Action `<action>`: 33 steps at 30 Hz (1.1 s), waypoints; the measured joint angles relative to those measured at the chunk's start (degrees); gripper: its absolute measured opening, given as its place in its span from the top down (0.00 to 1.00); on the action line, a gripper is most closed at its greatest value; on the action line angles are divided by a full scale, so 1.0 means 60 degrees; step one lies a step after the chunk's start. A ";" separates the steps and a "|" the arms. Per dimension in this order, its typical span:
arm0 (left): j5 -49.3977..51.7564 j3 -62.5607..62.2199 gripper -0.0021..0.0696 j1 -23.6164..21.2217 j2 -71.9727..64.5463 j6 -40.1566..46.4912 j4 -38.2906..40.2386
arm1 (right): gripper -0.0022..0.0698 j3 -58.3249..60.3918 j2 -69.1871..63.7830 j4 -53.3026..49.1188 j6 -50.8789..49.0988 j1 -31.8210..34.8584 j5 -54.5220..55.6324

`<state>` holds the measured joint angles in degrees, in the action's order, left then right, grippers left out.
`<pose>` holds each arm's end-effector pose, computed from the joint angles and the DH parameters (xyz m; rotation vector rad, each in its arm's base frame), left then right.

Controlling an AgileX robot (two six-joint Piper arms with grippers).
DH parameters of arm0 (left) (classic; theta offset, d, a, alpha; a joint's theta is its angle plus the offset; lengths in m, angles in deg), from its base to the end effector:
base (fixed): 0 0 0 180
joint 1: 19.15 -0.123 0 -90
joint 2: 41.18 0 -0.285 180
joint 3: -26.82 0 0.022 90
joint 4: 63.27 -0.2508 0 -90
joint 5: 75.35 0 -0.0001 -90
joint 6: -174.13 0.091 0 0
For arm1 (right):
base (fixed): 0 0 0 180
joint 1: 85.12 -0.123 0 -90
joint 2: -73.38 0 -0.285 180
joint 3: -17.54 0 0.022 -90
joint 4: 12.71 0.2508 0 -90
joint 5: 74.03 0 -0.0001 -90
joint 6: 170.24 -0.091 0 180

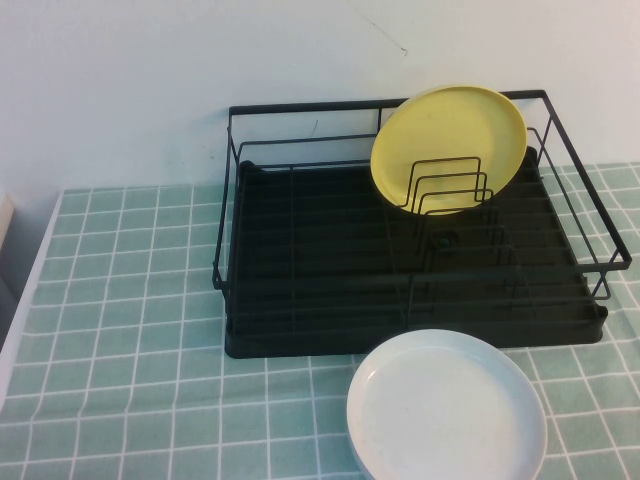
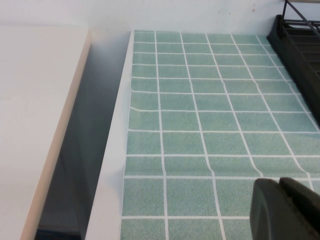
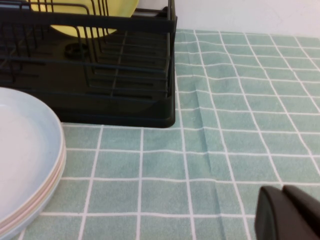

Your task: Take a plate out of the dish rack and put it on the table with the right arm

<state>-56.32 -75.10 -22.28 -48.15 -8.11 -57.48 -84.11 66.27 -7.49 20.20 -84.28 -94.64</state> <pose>0.0534 -0.0001 0.1791 -0.1483 1.8096 -0.0866 0.0529 0.0021 0.1749 -0.0984 1.8474 -0.0482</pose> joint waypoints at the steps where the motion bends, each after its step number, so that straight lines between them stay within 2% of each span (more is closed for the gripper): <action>1: 0.0000 0.0000 0.98 0.0000 0.0000 0.0000 0.0000 | 0.97 0.0000 0.0000 0.0000 0.0000 0.0000 0.0000; 7: 0.0000 0.0000 0.98 0.0000 0.0000 0.0000 0.0000 | 0.97 0.0000 0.0000 0.0000 0.0000 0.0000 0.0177; 10: 0.0000 0.0000 0.98 0.0000 0.0000 0.0000 0.0000 | 0.97 0.0074 0.0000 -0.0006 0.0000 0.0000 0.0866; 20: 0.0000 0.0000 0.98 0.0000 0.0000 0.0000 0.0000 | 0.97 0.0080 0.0000 -0.0021 -0.0040 0.0000 0.6646; 24: 0.0000 0.0000 0.98 0.0000 0.0000 0.0000 0.0000 | 0.97 0.0080 0.0000 0.0009 0.0003 0.0000 0.8300; 30: 0.0000 0.0000 0.98 0.0000 0.0000 0.0000 0.0000 | 0.97 0.0080 0.0000 0.0314 0.0532 0.0000 0.8740; 33: 0.0000 0.0000 0.98 0.0000 0.0000 0.0000 0.0000 | 0.97 -0.0205 0.0000 0.0641 0.0612 0.0000 0.7910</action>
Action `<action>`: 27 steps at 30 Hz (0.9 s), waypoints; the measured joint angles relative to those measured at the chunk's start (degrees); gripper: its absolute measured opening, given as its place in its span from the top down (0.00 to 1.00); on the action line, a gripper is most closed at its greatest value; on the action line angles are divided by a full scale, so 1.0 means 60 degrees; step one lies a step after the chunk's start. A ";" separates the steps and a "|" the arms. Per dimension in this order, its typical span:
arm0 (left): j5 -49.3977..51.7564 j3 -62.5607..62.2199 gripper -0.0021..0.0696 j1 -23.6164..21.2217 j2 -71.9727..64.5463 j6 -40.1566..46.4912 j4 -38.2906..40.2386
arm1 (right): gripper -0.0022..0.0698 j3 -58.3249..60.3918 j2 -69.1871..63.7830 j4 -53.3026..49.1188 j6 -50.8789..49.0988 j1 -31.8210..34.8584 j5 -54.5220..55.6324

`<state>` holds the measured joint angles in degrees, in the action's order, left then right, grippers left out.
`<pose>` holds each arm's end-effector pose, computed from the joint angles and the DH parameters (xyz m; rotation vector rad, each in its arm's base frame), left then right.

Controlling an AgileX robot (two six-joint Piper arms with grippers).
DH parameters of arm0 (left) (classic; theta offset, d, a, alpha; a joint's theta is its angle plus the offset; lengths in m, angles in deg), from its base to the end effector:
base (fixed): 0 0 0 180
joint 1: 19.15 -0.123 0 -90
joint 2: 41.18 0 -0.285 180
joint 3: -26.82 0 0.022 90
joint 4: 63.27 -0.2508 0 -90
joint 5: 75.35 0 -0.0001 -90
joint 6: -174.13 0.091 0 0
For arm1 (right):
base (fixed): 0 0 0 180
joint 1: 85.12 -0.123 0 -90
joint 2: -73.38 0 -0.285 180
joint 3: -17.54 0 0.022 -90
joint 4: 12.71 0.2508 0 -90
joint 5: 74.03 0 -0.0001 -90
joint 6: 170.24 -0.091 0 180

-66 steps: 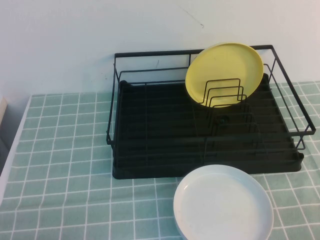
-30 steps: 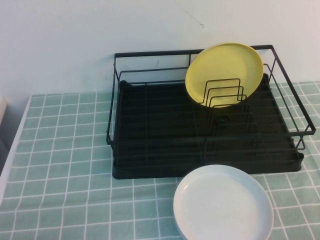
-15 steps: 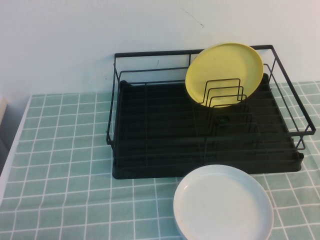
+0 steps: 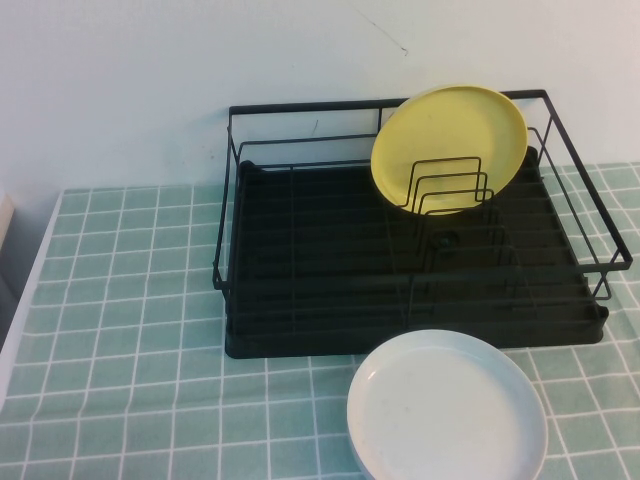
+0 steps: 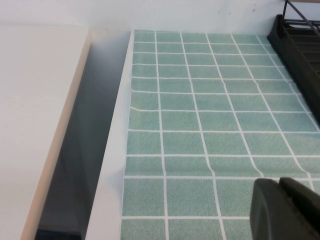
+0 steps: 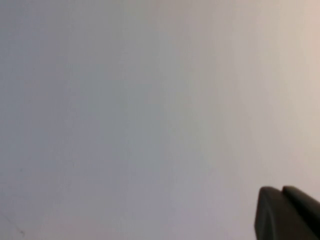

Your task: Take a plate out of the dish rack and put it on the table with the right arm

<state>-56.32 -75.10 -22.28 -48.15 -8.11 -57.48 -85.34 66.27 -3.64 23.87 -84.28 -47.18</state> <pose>0.0534 -0.0001 0.1791 -0.1483 1.8096 -0.0866 0.0412 -0.0071 0.2538 0.0198 1.0089 -0.1450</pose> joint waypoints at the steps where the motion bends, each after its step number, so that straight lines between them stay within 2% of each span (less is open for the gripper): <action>1: 0.0000 0.0000 0.98 0.0000 0.0000 0.0000 0.0000 | 0.97 -0.0241 0.0000 0.0133 0.0101 0.0000 -0.0500; 7: 0.0000 0.0000 0.98 0.0000 0.0000 0.0000 0.0000 | 0.97 -0.2838 -0.0575 0.1053 0.1314 0.0000 -0.3851; 14: 0.0000 0.0000 0.98 0.0000 0.0000 0.0000 0.0000 | 0.97 -0.6031 -0.3356 0.2161 0.1339 0.0000 -0.6465; 23: 0.0000 0.0000 0.98 0.0000 0.0000 0.0000 0.0000 | 0.97 -0.9341 -0.7614 0.2180 0.2389 0.0000 -0.8715; 27: 0.0000 0.0000 0.98 0.0000 0.0000 0.0000 0.0000 | 0.97 -1.0768 -0.9332 0.2289 0.3544 0.0000 -0.9395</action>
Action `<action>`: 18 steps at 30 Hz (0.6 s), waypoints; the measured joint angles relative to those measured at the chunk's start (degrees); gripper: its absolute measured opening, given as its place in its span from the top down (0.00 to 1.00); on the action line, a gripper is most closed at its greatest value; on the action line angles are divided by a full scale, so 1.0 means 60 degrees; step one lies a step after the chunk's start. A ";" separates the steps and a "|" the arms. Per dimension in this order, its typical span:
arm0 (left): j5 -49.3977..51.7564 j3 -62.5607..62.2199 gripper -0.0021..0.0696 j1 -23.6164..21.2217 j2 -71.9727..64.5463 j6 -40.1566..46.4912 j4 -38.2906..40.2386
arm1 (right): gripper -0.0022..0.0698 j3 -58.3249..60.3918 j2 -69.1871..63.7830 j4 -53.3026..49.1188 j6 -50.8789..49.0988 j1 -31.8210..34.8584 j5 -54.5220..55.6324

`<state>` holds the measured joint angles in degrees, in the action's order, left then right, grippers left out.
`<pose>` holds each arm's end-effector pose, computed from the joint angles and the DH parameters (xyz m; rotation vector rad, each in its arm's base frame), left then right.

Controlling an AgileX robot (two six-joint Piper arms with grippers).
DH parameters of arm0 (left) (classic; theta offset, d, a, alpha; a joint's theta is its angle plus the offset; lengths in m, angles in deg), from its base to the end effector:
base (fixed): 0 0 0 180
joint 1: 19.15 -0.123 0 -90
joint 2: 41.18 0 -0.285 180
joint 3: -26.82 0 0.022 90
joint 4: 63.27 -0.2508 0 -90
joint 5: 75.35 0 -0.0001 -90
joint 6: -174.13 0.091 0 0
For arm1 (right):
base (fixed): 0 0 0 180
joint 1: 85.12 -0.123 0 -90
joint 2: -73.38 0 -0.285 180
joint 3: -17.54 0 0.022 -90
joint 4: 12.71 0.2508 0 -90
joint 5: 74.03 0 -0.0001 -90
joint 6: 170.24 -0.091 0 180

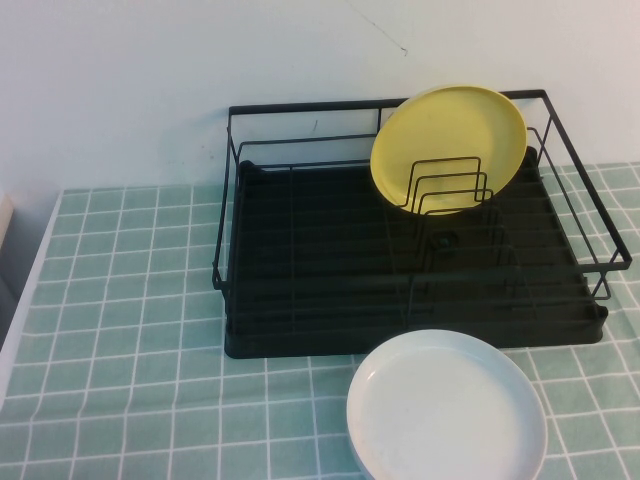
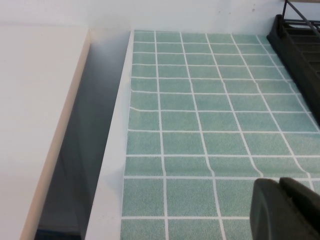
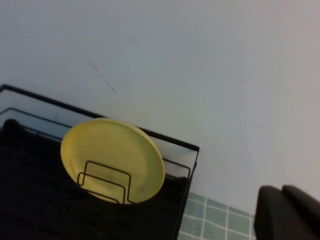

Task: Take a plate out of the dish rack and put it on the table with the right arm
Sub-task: Grasp the plate from the shelf

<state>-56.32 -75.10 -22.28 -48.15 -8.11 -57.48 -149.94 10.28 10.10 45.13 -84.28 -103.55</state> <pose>0.0534 -0.0001 0.1791 -0.1483 1.8096 -0.0866 0.1957 0.0145 0.4403 -0.3608 1.7600 -0.0280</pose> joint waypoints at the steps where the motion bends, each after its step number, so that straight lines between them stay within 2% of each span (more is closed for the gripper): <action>1: 0.0000 0.0000 0.98 0.0000 0.0000 0.0000 0.0000 | 0.97 -0.0326 -0.0401 -0.0001 0.0316 0.0000 -0.0170; 6: 0.0000 0.0000 0.98 0.0000 0.0000 0.0000 0.0000 | 0.97 -0.1547 -0.1952 0.0426 0.1691 0.0000 -0.0579; 14: 0.0000 0.0000 0.98 0.0000 0.0000 0.0000 0.0000 | 0.97 -0.2506 -0.4109 0.2530 0.4553 0.0000 -0.1230; 18: 0.0000 0.0000 0.98 0.0000 0.0000 0.0000 0.0000 | 0.97 -0.3062 -0.5282 0.3250 0.5473 0.0000 -0.1774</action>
<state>-56.32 -75.10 -22.28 -48.15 -8.11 -57.48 -168.32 -21.42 29.60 77.96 -84.28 -114.20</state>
